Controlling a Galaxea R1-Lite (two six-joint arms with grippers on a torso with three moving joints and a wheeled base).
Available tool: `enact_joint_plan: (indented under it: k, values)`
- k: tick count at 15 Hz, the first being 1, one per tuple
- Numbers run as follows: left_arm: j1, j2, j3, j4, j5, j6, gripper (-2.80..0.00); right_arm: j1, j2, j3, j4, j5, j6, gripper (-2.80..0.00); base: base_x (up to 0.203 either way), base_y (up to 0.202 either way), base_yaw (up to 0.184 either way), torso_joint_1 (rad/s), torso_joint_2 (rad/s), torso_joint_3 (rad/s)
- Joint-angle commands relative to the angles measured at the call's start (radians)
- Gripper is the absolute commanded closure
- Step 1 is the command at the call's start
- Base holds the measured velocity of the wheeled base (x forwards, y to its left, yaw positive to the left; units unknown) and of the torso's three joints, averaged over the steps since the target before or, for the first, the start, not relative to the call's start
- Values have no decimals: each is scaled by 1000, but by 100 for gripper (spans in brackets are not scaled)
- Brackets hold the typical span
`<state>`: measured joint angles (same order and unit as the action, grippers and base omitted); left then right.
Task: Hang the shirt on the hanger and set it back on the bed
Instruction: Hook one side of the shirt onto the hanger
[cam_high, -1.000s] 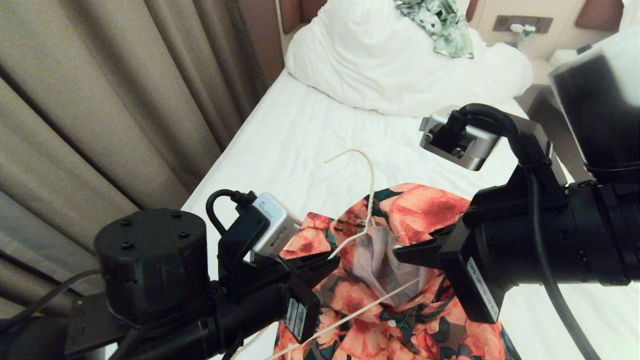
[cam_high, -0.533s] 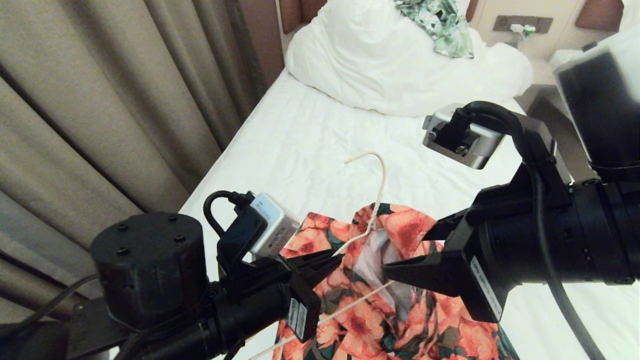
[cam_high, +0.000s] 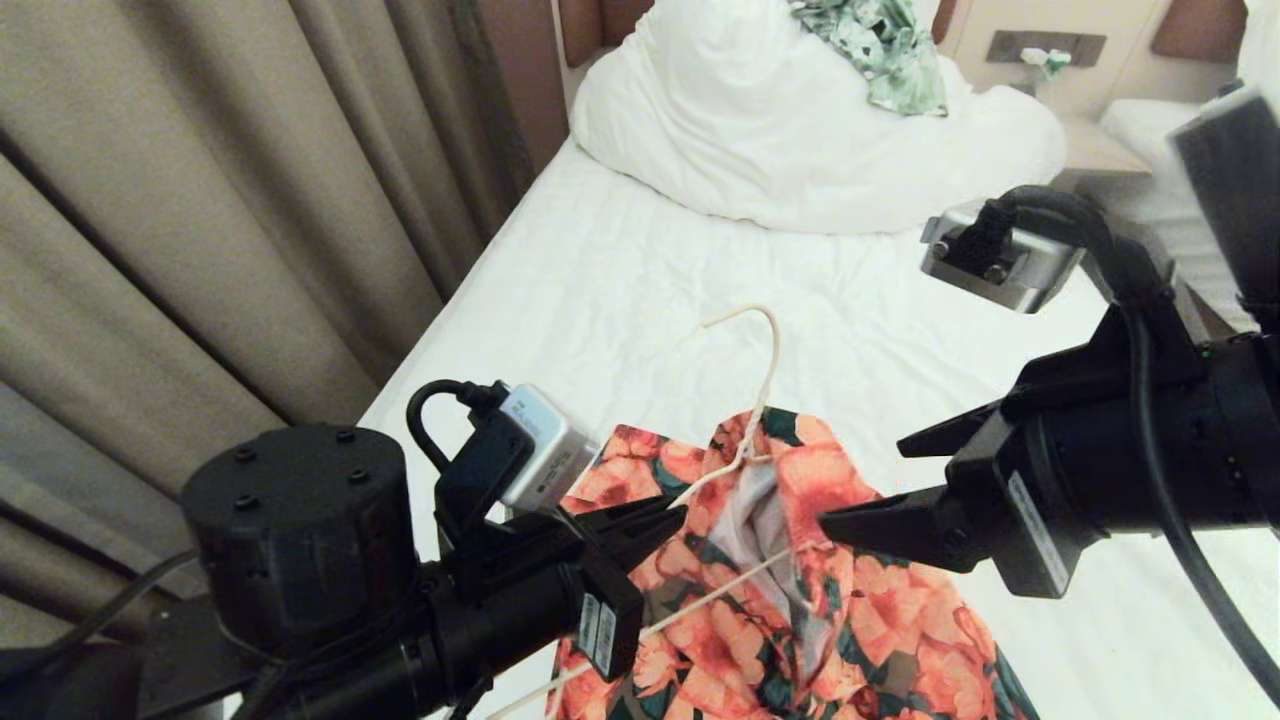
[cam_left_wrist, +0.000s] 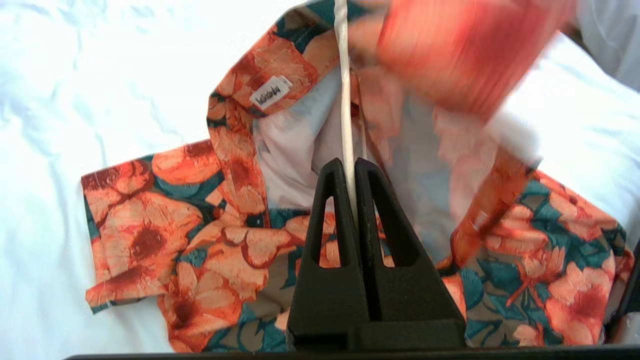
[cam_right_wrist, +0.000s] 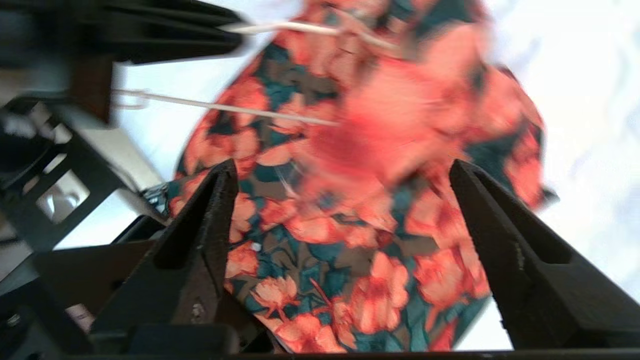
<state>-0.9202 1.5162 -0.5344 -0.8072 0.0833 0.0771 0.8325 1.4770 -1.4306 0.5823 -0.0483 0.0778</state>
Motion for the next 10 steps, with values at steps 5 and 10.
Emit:
enact_joint_plan:
  k: [5,10]
  values:
    - [4,97,55,-199,-104,-109,0,-356,-9,-2,127,64,-126,0,0,0,0,0,0,0]
    - [24,217,129,-446,-175,-178,0,-476,85,-22,144,158,-228,0,0,0,0,0,0,0]
